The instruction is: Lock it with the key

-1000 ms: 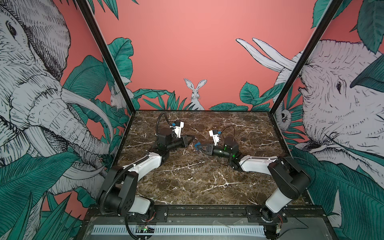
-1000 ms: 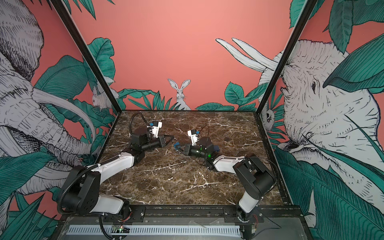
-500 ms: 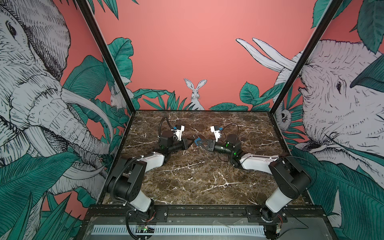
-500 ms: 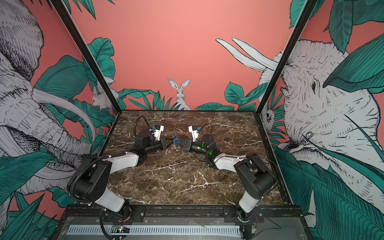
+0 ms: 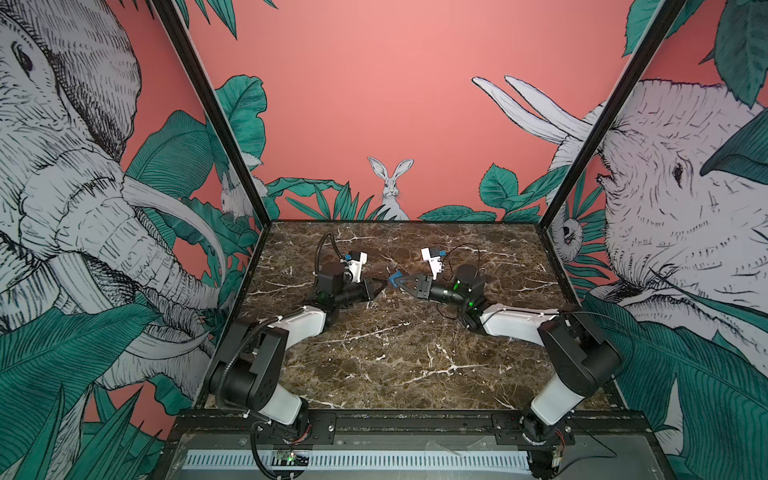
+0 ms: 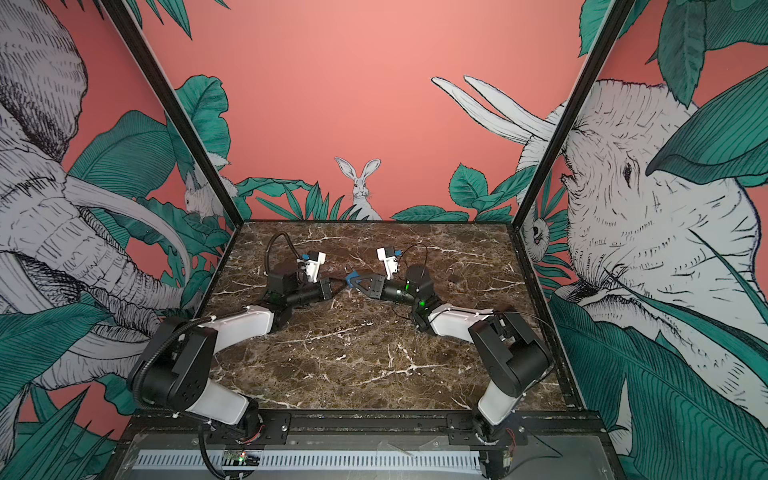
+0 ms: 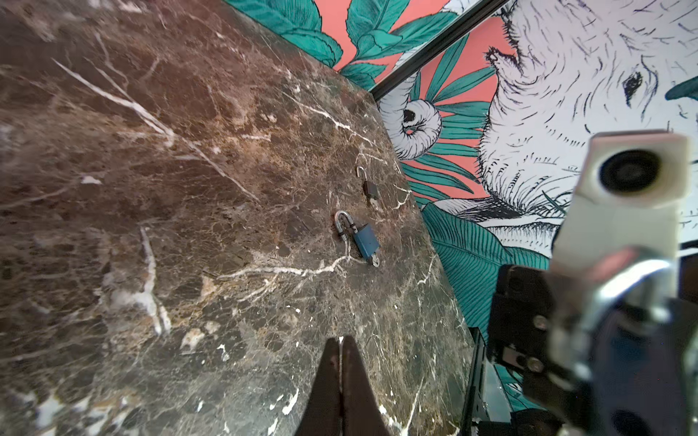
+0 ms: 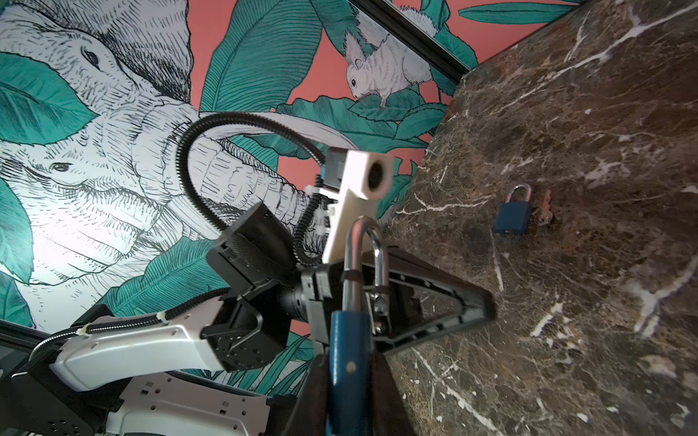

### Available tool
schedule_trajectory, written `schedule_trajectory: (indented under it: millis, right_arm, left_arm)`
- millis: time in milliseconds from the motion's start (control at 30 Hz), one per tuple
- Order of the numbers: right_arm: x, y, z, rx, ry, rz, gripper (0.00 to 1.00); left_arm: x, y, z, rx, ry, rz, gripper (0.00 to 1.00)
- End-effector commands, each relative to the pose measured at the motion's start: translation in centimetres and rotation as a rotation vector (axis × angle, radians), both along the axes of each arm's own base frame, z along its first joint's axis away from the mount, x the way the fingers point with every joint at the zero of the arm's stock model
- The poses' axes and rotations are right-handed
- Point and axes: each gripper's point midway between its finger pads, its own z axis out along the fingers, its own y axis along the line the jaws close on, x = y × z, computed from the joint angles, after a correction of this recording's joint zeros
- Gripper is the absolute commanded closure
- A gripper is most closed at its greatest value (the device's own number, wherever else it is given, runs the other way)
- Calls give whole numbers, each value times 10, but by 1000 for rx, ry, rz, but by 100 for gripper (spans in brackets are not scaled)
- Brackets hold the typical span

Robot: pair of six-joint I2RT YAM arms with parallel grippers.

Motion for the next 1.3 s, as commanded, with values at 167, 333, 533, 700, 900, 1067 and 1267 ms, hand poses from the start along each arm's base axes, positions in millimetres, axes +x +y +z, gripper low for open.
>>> schedule_trajectory:
  millis: [167,333,533,700,900,1067,1267]
  right_arm:
    - [-17,-1,15,13,-56,87,100]
    - [-18,2,15,52,-34,104,100]
    - [-19,5,13,47,-22,116,100]
    - [-18,5,11,53,-20,110,100]
    - [-17,7,11,54,-21,114,100]
    - [-15,9,8,64,-5,121,100]
    - [-14,13,13,76,-6,128,100]
  left_arm:
    - [-15,21,46,-15,-143,23,60]
    - [-14,15,47,-37,-145,-14,53]
    - [-9,8,53,-104,-158,-36,52]
    - [-10,8,61,-117,-176,-39,51]
    - [-14,10,57,-113,-168,-34,51]
    - [-13,7,64,-147,-178,-50,50]
    - [-9,-9,65,-167,-166,-94,51]
